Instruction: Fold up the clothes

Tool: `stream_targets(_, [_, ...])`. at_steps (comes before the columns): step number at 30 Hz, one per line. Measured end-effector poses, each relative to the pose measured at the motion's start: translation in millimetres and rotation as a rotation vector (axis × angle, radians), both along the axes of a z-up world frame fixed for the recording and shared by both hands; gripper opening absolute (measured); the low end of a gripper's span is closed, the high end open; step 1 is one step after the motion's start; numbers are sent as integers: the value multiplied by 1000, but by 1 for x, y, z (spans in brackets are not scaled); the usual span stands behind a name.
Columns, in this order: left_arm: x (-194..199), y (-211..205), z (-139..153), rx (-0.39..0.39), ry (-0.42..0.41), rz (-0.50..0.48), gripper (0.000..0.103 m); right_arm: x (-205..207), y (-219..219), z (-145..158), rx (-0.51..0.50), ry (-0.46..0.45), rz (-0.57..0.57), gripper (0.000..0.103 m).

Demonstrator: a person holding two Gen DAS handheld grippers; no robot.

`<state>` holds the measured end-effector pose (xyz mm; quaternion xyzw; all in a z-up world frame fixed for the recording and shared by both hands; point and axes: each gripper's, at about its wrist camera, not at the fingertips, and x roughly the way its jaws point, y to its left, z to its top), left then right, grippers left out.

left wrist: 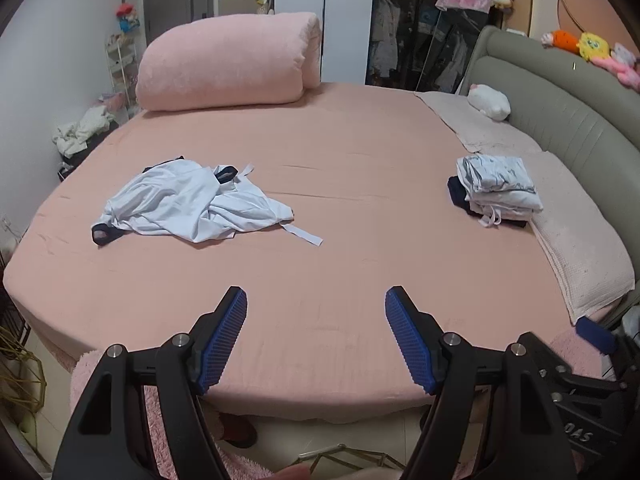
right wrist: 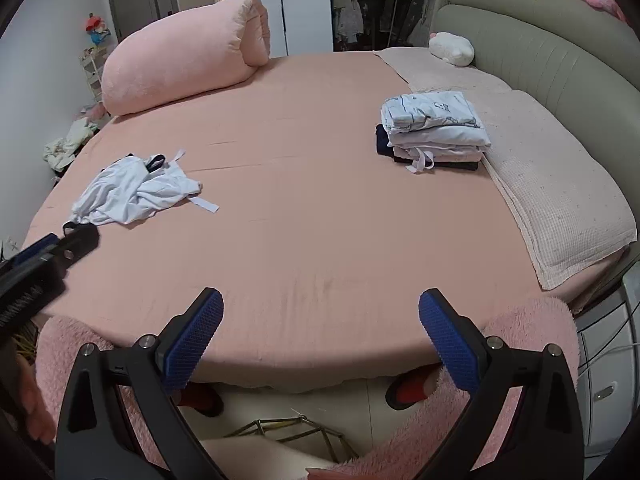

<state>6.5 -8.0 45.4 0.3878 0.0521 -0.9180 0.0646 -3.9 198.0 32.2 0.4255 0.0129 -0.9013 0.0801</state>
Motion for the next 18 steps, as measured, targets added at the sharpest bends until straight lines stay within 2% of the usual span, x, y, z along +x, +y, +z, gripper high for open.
stream_targets(3, [-2, 3, -2, 24, -10, -11, 74, 1, 1, 6, 9, 26, 5, 100])
stream_targets(5, [-1, 6, -2, 13, -6, -16, 74, -1, 2, 9, 7, 33, 10, 100])
stream_targets(18, [-5, 11, -6, 18, -5, -45, 74, -12, 9, 12, -2, 28, 11, 100])
